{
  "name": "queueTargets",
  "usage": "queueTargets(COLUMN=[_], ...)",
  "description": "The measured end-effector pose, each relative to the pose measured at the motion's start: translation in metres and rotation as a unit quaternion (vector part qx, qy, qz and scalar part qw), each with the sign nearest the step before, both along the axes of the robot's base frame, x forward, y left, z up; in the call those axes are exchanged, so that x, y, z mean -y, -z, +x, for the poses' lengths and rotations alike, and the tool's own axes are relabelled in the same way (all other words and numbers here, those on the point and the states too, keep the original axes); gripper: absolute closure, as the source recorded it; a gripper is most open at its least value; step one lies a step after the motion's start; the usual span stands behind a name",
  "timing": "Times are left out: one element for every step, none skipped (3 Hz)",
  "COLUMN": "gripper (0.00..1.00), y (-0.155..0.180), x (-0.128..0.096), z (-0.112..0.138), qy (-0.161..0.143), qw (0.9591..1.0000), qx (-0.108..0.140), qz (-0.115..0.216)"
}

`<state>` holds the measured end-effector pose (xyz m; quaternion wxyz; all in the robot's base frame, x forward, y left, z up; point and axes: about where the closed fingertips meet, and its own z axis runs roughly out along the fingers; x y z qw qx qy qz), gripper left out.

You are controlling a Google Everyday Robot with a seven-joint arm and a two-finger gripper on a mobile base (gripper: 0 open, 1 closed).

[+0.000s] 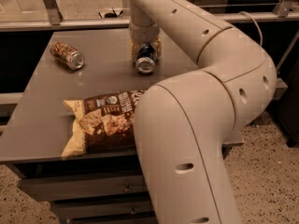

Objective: Place pepsi can upright

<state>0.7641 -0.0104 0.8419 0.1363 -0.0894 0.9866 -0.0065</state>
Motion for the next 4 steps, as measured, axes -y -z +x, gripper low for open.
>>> queueTargets(gripper=[0.88,1.00,1.00,1.00], y=[-0.013,-0.037,-0.054,-0.057], x=[0.004,0.005,0.019,0.021], z=[0.003,0.007,-0.002,-0.011], qy=[-0.014,-0.049,-0.099,-0.152], qw=[0.9996,0.9954,0.9839,0.9648], qx=[0.023,0.081,0.143,0.193], qz=[-0.011,0.012,0.040,0.093])
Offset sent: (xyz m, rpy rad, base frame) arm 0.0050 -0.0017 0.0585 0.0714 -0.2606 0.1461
